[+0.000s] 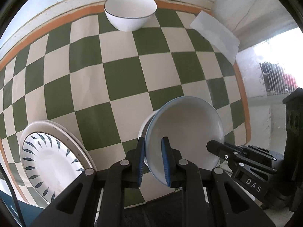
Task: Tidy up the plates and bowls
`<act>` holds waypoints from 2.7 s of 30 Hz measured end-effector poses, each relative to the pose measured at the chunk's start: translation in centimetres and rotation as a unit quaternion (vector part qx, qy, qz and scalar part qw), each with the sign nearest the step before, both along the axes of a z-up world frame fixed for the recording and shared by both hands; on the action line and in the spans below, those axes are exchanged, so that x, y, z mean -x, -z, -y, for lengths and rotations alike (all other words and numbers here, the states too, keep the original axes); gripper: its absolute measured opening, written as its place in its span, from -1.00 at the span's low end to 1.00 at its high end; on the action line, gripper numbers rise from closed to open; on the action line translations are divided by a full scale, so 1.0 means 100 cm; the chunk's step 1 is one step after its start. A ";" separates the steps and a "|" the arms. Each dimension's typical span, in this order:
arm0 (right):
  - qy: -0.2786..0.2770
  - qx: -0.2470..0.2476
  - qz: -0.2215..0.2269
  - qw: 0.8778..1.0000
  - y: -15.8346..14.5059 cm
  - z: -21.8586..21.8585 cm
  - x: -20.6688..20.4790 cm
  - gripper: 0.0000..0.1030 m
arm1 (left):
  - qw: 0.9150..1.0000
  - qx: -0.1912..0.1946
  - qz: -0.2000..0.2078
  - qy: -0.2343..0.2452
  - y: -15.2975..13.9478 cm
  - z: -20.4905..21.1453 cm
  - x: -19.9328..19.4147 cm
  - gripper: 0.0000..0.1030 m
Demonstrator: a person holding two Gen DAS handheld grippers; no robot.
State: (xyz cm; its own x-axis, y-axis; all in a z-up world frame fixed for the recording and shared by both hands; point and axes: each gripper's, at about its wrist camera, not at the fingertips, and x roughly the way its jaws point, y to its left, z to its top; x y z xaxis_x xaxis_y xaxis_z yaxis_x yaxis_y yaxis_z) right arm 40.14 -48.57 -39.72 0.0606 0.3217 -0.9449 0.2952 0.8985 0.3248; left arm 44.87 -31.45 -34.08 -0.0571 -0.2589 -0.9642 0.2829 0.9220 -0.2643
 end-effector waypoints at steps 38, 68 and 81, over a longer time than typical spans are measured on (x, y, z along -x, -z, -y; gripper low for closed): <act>-0.016 -0.044 0.064 0.997 -0.022 0.029 -0.188 -0.02 | 0.988 0.008 0.013 -0.152 0.005 -0.042 -0.197 -0.31; -0.049 -0.011 0.030 0.998 0.050 0.008 -0.280 -0.79 | 0.991 -0.003 0.009 -0.131 0.034 -0.013 -0.217 -0.67; -0.028 0.001 0.054 0.998 -0.008 0.013 -0.198 -0.79 | 0.994 0.020 0.040 -0.098 -0.026 -0.013 -0.137 -0.67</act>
